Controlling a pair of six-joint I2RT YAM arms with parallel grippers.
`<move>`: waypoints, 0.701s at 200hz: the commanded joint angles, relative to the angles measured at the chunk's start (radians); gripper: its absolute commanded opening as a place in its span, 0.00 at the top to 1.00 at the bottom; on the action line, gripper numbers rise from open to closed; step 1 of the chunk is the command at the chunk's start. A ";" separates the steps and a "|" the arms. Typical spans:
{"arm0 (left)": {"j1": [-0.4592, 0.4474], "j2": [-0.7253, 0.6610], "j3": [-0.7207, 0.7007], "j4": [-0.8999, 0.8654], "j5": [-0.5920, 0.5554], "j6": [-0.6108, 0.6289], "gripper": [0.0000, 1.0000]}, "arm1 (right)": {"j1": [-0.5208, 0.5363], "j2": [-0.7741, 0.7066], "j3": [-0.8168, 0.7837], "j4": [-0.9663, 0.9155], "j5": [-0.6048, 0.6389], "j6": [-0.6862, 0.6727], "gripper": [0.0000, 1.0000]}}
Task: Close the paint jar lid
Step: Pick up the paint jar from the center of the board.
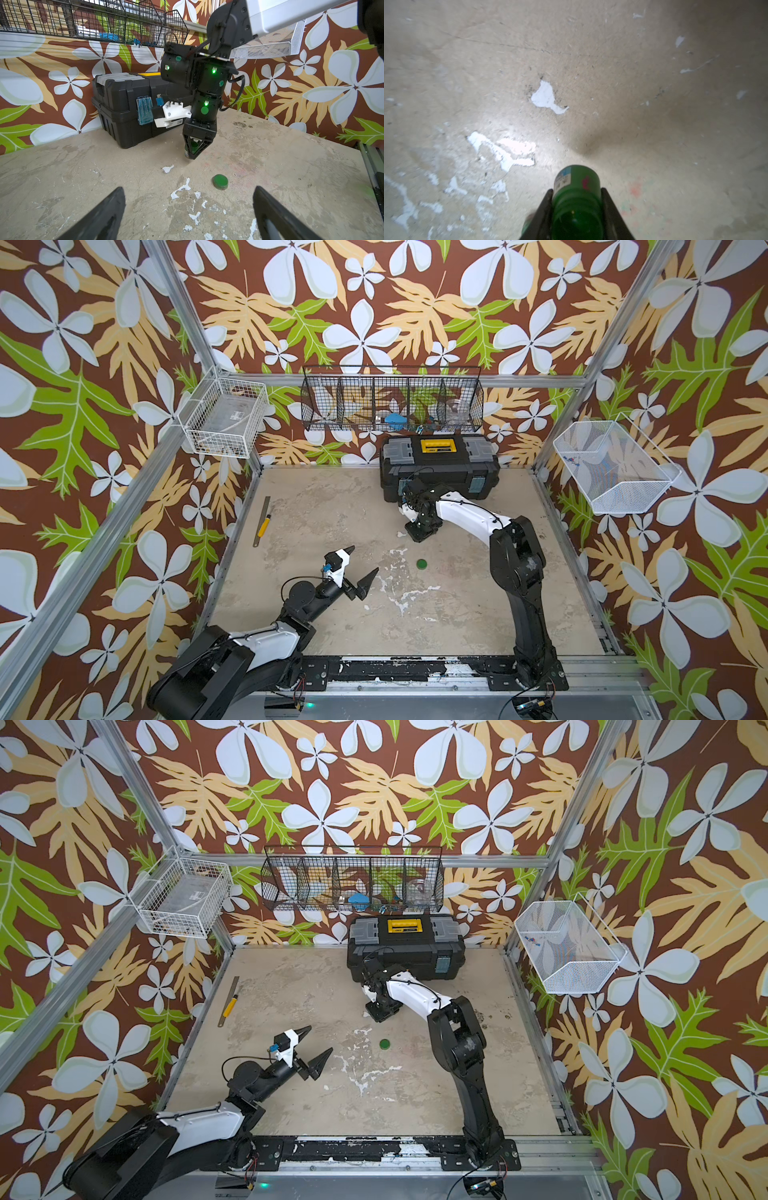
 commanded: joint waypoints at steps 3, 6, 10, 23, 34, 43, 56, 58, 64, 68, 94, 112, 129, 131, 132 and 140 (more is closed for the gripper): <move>-0.033 0.097 0.007 0.177 -0.008 0.076 0.04 | 0.003 -0.086 -0.025 -0.024 -0.065 0.008 0.69; -0.038 0.114 0.010 0.191 -0.012 0.084 0.04 | 0.007 -0.098 -0.027 -0.025 -0.072 0.009 0.69; -0.044 0.137 0.012 0.218 -0.016 0.094 0.04 | 0.010 -0.115 -0.035 -0.027 -0.077 0.010 0.69; -0.061 0.203 0.016 0.308 -0.028 0.115 0.05 | 0.027 -0.164 -0.047 -0.033 -0.089 0.014 0.69; -0.067 0.247 0.021 0.366 -0.035 0.122 0.06 | 0.046 -0.202 -0.053 -0.043 -0.108 0.015 0.69; -0.070 0.270 0.033 0.373 -0.036 0.132 0.07 | 0.062 -0.230 -0.056 -0.044 -0.125 0.022 0.69; -0.078 0.285 0.047 0.373 -0.044 0.133 0.11 | 0.090 -0.265 -0.061 -0.049 -0.146 0.033 0.69; -0.078 0.286 0.048 0.373 -0.046 0.132 0.12 | 0.094 -0.270 -0.062 -0.049 -0.149 0.033 0.69; -0.080 0.282 0.051 0.373 -0.048 0.125 0.13 | 0.108 -0.283 -0.065 -0.049 -0.160 0.038 0.69; -0.081 0.278 0.051 0.372 -0.048 0.121 0.14 | 0.117 -0.290 -0.068 -0.052 -0.169 0.038 0.69; -0.086 0.233 0.032 0.367 -0.056 0.134 0.16 | 0.180 -0.321 -0.066 -0.054 -0.231 0.045 0.69; -0.092 0.208 0.027 0.347 -0.058 0.143 0.20 | 0.221 -0.321 -0.041 -0.067 -0.234 0.051 0.69; -0.098 0.198 0.039 0.305 -0.050 0.150 0.28 | 0.248 -0.302 -0.003 -0.088 -0.233 0.056 0.69; -0.098 0.198 0.041 0.301 -0.048 0.150 0.29 | 0.249 -0.299 0.000 -0.090 -0.234 0.056 0.69; -0.099 0.197 0.041 0.300 -0.048 0.151 0.29 | 0.251 -0.298 0.003 -0.092 -0.234 0.056 0.69; -0.104 0.195 0.045 0.291 -0.046 0.155 0.31 | 0.257 -0.292 0.015 -0.095 -0.236 0.059 0.69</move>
